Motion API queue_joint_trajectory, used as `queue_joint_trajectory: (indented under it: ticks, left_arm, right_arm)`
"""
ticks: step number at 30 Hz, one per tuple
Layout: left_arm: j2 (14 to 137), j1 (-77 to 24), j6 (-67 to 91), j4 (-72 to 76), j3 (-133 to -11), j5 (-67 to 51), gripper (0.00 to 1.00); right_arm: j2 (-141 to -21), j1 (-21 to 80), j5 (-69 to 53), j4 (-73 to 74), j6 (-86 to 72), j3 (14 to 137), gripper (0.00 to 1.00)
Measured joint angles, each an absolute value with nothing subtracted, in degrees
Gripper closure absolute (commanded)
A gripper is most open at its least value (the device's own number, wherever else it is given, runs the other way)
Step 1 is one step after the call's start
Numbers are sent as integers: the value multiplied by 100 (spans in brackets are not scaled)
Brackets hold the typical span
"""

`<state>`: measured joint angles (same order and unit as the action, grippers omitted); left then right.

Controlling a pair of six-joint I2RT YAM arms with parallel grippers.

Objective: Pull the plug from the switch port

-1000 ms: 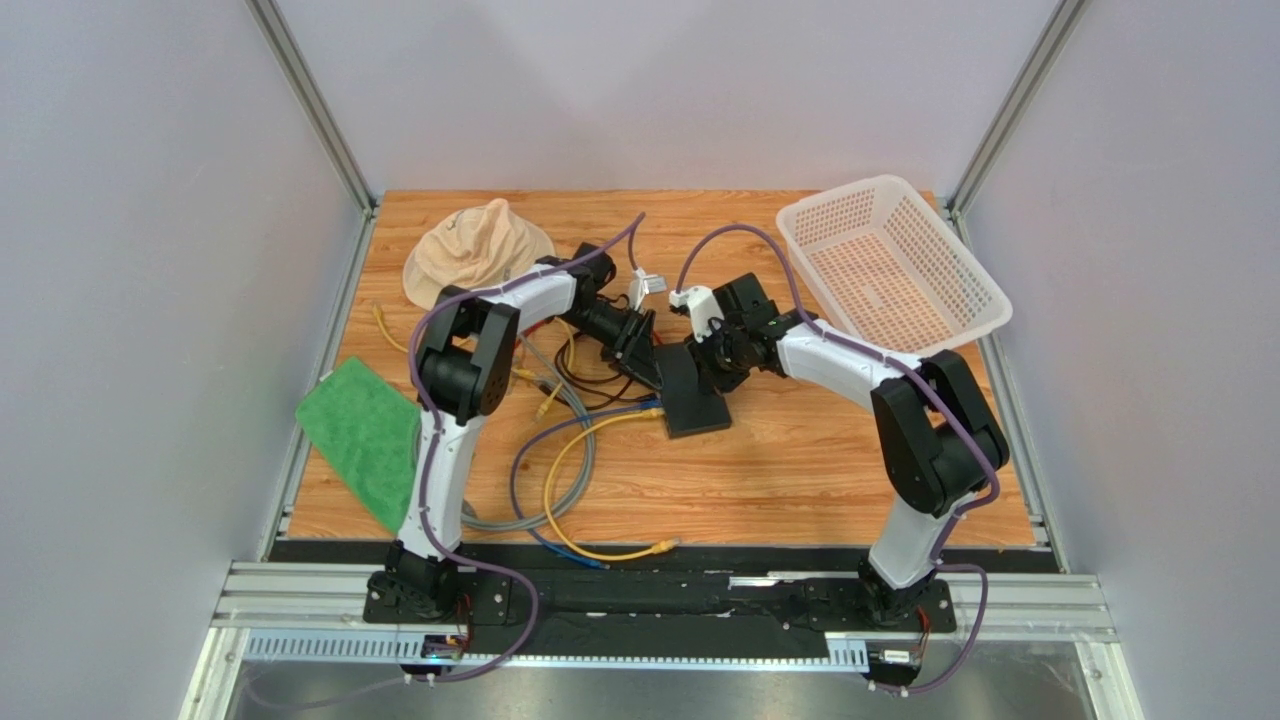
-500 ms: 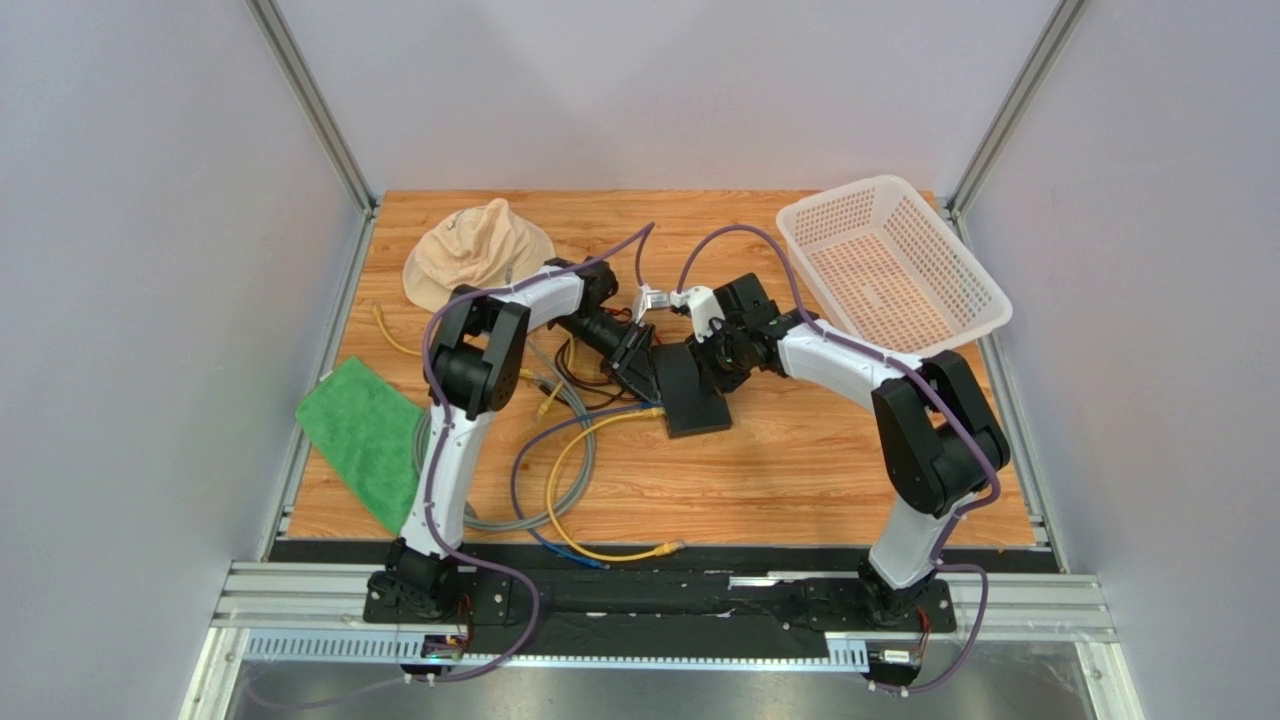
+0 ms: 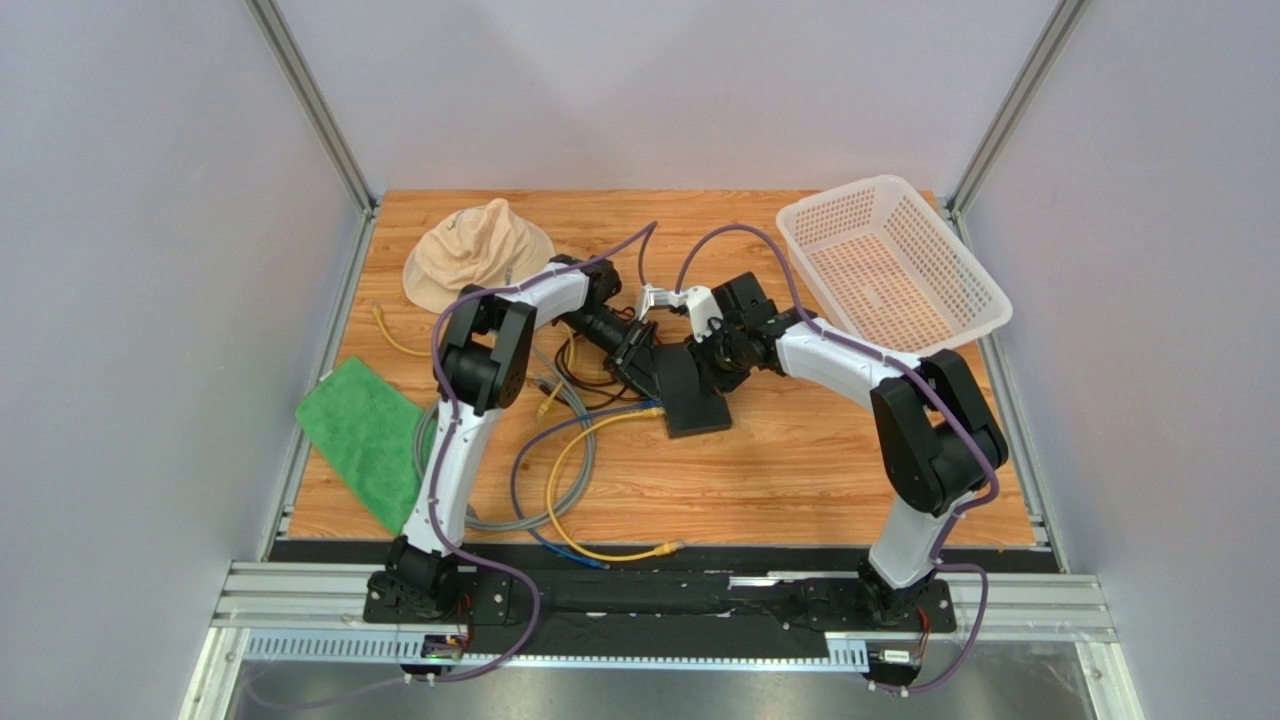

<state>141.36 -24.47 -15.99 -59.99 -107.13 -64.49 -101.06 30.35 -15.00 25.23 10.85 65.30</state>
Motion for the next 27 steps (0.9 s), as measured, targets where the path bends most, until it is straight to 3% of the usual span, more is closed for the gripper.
queue_joint_trajectory:
  ticks: [6, 12, 27]
  left_arm:
    - [14188, -2423, -1409, -6040, -10766, -6506, 72]
    - [14191, -2423, -1356, -6066, -10770, -6593, 100]
    - [14357, -2425, -1293, -6040, -10936, -6827, 100]
  right_arm:
    - [-10106, 3044, -1487, 2526, 1100, 6532, 100]
    - [-10106, 3065, -1446, 2532, 1125, 6532, 100]
    - [-10195, 3411, -1774, 3085, 1186, 7072, 100]
